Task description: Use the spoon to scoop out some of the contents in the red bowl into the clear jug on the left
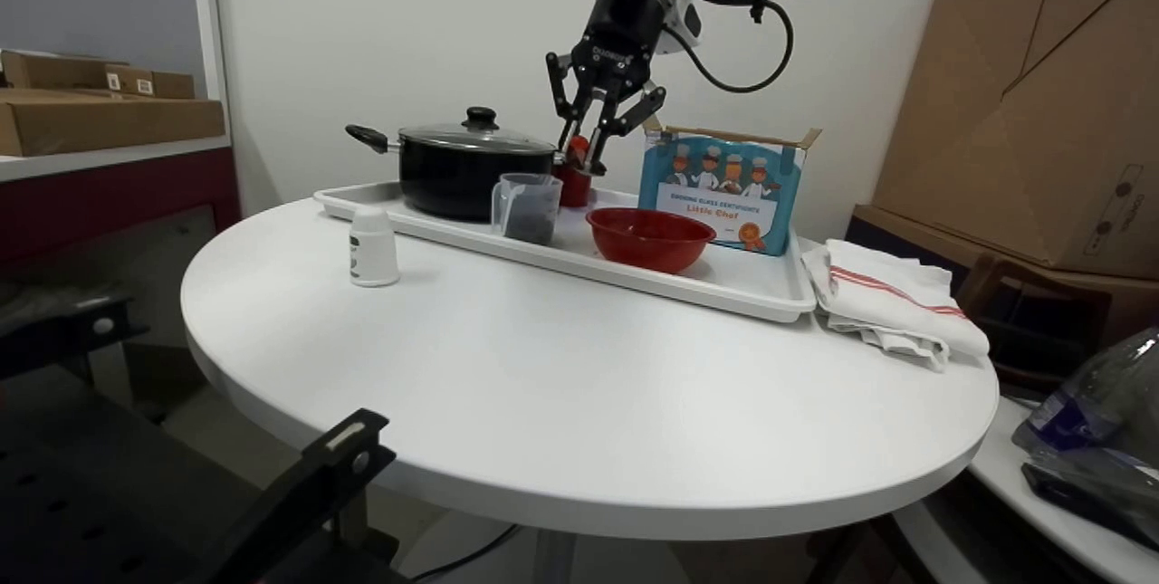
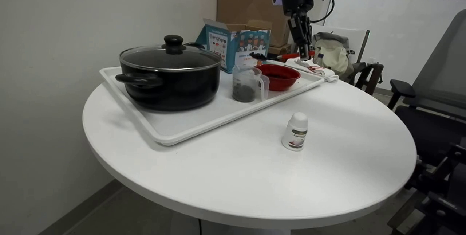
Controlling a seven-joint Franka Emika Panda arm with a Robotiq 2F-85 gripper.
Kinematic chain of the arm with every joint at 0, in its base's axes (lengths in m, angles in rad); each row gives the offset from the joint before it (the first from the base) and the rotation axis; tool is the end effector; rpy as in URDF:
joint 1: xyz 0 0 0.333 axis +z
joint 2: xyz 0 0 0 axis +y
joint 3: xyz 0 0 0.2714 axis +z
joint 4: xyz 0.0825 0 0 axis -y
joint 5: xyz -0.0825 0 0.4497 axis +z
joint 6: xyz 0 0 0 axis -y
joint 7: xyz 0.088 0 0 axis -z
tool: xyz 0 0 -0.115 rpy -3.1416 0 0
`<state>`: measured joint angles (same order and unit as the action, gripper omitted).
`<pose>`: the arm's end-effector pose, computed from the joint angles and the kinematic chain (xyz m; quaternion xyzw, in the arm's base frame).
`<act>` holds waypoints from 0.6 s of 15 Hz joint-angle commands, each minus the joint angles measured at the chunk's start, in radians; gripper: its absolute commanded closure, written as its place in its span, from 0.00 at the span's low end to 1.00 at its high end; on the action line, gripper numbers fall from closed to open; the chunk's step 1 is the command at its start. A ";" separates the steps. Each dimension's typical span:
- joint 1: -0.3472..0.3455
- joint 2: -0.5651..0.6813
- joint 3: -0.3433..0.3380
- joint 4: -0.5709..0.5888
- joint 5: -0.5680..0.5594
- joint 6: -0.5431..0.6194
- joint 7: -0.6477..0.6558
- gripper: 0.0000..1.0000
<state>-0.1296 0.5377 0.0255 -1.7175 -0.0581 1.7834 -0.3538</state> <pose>0.6327 -0.0716 0.1612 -0.9630 -0.1333 0.2318 0.0341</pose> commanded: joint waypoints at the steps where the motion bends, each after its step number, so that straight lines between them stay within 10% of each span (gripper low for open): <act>1: 0.026 -0.049 -0.001 -0.059 0.001 0.014 0.022 0.90; 9: 0.080 -0.051 0.003 -0.077 -0.017 0.018 0.064 0.90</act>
<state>-0.0695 0.5168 0.0278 -1.7581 -0.0613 1.7855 -0.3204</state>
